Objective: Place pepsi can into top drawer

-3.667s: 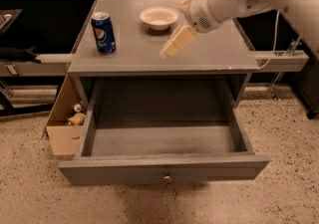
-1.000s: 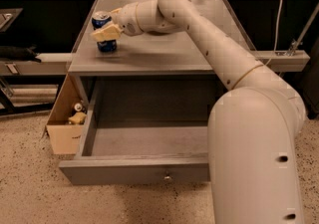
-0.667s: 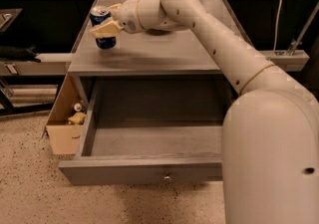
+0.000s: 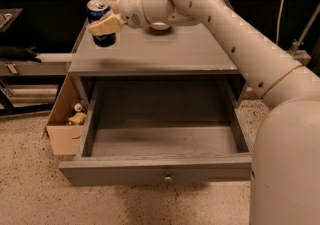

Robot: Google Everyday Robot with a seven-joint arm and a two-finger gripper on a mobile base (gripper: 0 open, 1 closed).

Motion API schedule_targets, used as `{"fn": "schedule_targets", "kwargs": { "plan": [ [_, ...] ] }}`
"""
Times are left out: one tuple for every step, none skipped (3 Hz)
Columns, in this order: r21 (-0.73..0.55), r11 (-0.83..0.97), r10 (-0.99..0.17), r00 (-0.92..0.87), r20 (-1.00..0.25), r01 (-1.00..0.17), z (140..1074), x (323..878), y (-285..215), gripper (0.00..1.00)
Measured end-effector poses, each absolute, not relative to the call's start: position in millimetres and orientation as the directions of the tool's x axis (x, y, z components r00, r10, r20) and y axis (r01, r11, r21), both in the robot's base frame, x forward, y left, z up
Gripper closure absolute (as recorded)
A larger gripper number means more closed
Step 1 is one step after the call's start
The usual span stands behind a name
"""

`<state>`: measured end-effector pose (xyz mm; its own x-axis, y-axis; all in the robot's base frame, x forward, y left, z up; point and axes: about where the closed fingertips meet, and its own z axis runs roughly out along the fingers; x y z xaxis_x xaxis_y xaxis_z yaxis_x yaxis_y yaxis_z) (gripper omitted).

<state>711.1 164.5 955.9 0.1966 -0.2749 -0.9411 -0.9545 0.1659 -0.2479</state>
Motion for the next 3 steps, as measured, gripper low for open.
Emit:
{"fn": "schedule_targets", "kwargs": {
  "plan": [
    [-0.255, 0.123, -0.283, 0.212, -0.935, -0.959, 957.2, 701.9, 167.8, 1.00],
    [-0.282, 0.054, -0.332, 0.249, -0.910, -0.958, 954.9, 656.4, 161.8, 1.00],
    [-0.188, -0.037, -0.446, 0.185, -0.876, -0.981, 880.1, 586.7, 160.0, 1.00]
  ]
}}
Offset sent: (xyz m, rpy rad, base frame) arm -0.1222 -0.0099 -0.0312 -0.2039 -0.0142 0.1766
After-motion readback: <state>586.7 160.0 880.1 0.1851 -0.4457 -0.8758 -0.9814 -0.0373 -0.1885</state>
